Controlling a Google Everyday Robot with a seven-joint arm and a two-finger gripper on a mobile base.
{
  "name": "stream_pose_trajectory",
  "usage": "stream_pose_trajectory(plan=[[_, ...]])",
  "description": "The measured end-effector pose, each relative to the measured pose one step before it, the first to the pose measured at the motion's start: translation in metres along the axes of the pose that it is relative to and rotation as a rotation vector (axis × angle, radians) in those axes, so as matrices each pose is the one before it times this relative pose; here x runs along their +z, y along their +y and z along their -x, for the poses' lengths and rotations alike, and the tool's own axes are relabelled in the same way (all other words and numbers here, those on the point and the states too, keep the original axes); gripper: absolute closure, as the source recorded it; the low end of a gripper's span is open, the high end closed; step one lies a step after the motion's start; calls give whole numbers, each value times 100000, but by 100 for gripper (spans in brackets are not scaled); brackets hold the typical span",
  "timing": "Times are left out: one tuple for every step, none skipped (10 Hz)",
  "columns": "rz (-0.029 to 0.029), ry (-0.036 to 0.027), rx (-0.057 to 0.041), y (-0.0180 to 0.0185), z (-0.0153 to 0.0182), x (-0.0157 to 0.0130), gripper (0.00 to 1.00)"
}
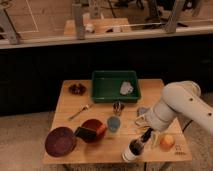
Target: Place brush in paper cup
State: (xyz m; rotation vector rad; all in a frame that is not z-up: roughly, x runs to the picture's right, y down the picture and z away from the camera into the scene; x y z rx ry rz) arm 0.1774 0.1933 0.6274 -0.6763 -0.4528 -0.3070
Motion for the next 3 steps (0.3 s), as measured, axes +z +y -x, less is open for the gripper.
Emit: stream_pose_trajectory(plan=[[-1070, 32, 2151, 24, -115, -152, 20], [-1179, -908, 3648, -305, -5, -62, 20], [-284, -340, 1373, 28, -115, -19, 20]])
